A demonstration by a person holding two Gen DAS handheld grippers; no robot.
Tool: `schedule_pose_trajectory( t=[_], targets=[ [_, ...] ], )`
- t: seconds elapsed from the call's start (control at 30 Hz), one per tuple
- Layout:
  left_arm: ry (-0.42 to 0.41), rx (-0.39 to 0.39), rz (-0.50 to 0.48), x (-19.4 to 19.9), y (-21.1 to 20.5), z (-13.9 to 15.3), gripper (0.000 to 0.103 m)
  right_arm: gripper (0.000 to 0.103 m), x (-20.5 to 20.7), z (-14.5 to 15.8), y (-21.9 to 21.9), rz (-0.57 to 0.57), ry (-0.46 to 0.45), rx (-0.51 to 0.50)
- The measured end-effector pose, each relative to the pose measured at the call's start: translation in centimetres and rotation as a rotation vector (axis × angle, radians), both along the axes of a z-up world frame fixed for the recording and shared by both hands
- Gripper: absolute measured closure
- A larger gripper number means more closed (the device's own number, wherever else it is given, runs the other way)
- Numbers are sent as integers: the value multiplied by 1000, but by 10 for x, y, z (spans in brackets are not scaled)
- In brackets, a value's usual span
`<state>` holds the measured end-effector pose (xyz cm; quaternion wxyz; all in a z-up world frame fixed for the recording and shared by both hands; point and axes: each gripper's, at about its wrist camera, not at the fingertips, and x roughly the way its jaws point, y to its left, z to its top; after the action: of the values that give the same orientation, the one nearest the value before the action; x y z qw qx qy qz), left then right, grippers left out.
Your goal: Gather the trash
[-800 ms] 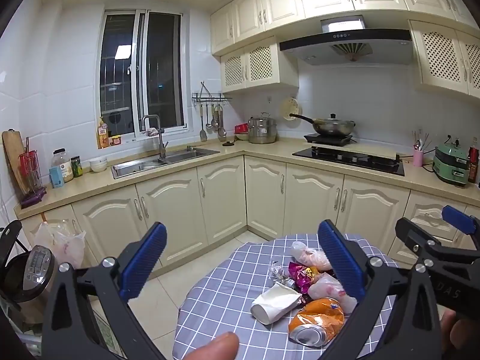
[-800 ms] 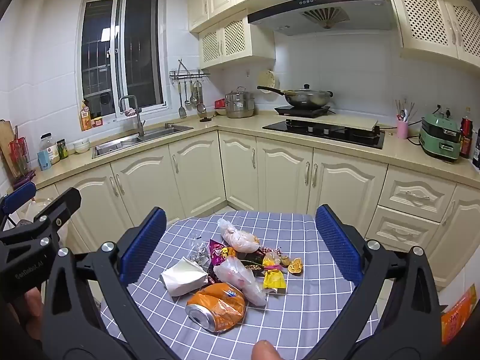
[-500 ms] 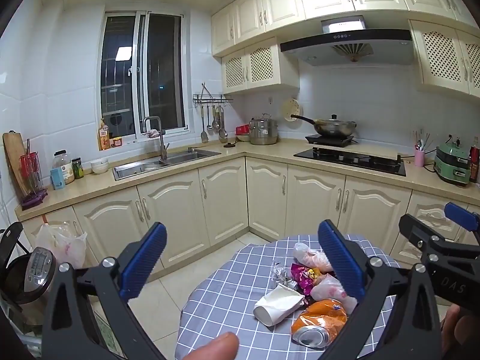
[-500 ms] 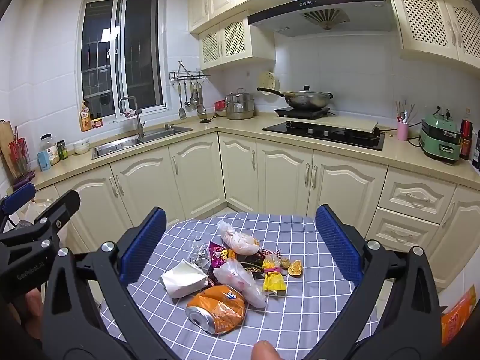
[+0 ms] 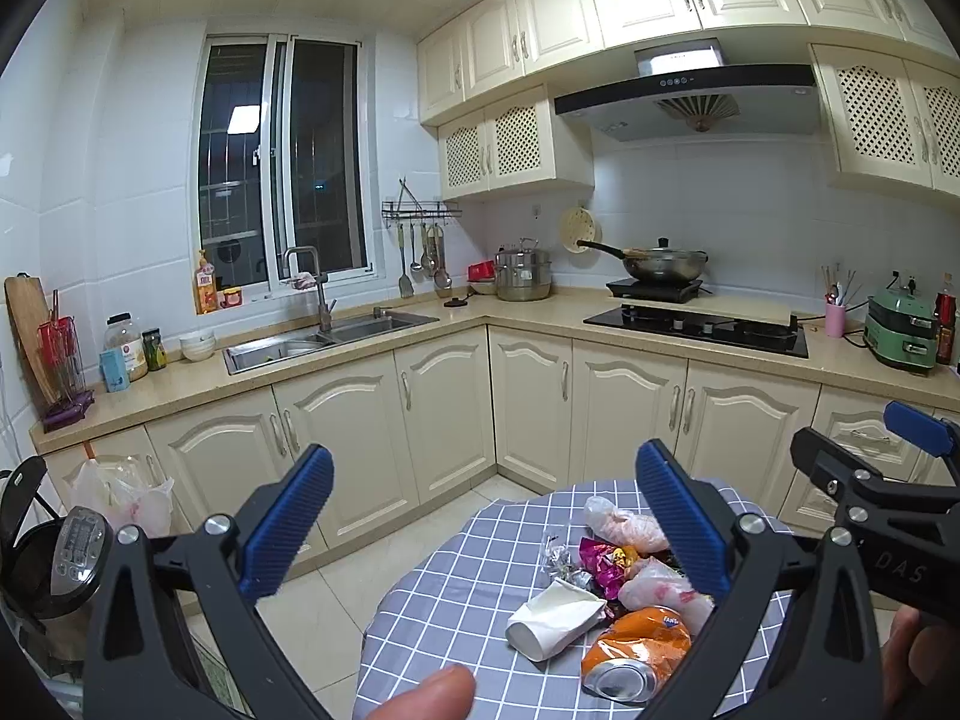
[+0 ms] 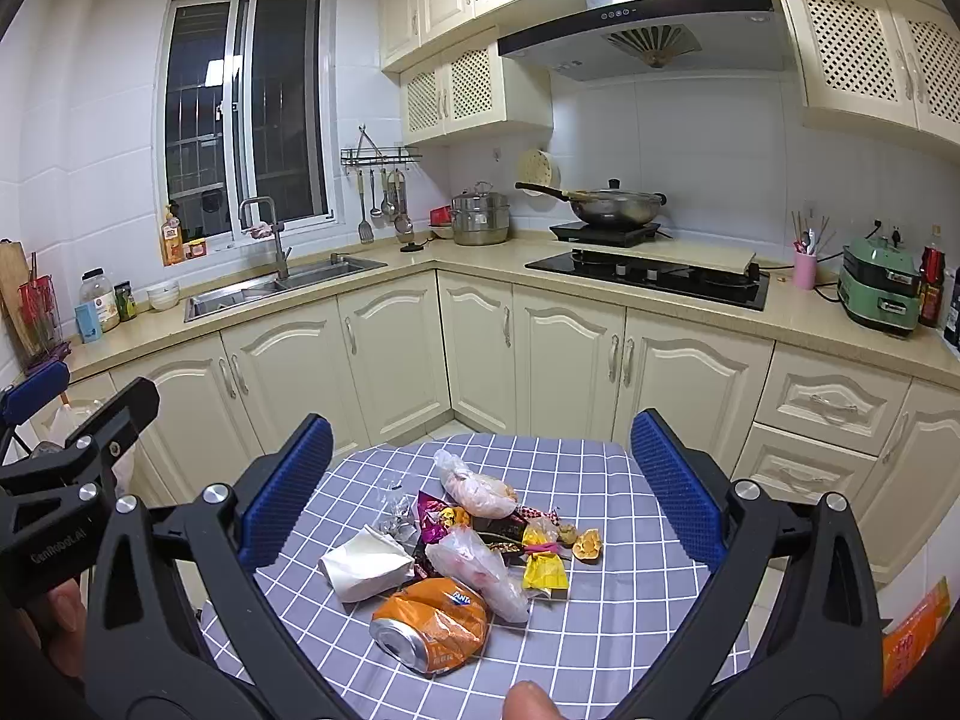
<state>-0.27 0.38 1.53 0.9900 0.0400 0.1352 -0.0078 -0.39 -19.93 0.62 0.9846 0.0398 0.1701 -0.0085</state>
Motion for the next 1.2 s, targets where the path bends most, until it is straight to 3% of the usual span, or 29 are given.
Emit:
schedule_pose_trajectory(
  t=[0.73, 1.2],
  targets=[
    [-19, -74, -42, -3, 8, -1, 4, 6, -2, 6, 5, 8, -9, -11],
    [-24, -79, -42, -2, 10, -3, 4, 6, 2, 6, 5, 11, -7, -13]
  ],
)
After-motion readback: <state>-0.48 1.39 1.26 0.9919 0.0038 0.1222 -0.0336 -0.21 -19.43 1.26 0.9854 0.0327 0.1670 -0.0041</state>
